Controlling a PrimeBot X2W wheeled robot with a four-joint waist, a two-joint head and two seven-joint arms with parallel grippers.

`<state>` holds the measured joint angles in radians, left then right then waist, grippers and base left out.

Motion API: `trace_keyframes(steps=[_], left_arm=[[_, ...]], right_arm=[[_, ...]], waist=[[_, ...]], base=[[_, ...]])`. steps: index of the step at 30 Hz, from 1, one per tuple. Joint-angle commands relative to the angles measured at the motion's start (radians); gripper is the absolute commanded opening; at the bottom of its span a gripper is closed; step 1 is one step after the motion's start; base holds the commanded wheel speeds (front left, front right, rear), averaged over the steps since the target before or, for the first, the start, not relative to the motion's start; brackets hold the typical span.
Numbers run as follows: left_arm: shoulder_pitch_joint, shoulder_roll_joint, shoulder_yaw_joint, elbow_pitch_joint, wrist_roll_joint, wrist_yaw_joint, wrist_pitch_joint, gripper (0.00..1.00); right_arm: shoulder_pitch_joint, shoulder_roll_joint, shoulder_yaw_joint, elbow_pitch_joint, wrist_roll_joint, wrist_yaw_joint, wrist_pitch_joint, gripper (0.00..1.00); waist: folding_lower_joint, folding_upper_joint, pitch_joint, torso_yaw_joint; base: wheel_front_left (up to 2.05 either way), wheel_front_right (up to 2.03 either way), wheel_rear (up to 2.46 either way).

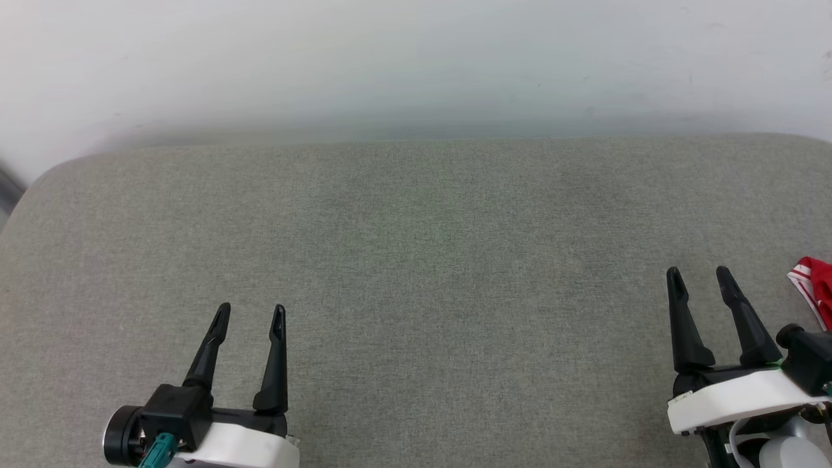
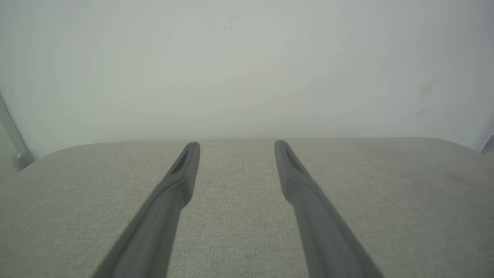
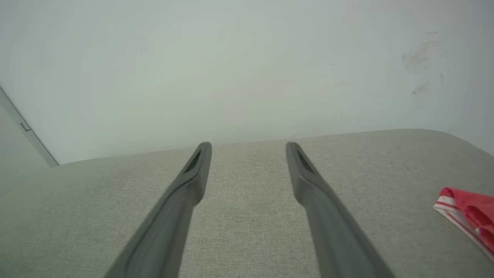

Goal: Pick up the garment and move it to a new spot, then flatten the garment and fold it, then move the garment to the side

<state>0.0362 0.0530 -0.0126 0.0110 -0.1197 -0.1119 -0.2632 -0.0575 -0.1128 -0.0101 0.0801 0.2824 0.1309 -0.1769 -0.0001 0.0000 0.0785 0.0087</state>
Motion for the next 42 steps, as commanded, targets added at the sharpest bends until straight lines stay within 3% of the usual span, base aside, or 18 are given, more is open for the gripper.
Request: trace_keyframes(steps=[1, 3, 4, 11, 42], left_arm=[[0.006, -0.002, 0.003, 0.003, -0.001, -0.002, -0.002, 1.0], [0.005, -0.002, 0.001, 0.002, 0.0, -0.003, -0.002, 1.0], [0.0, -0.001, -0.001, 0.001, -0.001, -0.003, 0.0, 0.0], [0.004, 0.0, -0.005, 0.029, -0.071, -0.002, 0.012, 0.0], [-0.059, 0.024, 0.016, 0.111, -0.636, -0.01, 0.128, 0.0]], right_arm=[[0.003, 0.004, 0.001, 0.0, 0.016, 0.0, -0.01, 1.0], [0.003, 0.006, 0.004, 0.0, 0.016, 0.0, -0.012, 1.0], [0.0, 0.001, 0.004, 0.0, 0.017, 0.0, -0.008, 0.0], [0.006, 0.005, 0.004, 0.03, 0.077, 0.0, 0.004, 0.0], [-0.02, 0.021, -0.031, 0.08, 0.558, 0.0, 0.108, 0.0]], waist=[[0.0001, 0.0, 0.0, -0.001], [0.0001, 0.0, 0.0, -0.001], [0.0001, 0.0, 0.0, -0.001], [0.0001, 0.0, -0.002, -0.002], [0.0001, 0.0, -0.021, -0.003]], base=[[0.0, 0.0, 0.0], [0.0, 0.0, 0.0], [0.0, 0.0, 0.0], [0.0, 0.0, 0.0], [0.0, 0.0, 0.0]])
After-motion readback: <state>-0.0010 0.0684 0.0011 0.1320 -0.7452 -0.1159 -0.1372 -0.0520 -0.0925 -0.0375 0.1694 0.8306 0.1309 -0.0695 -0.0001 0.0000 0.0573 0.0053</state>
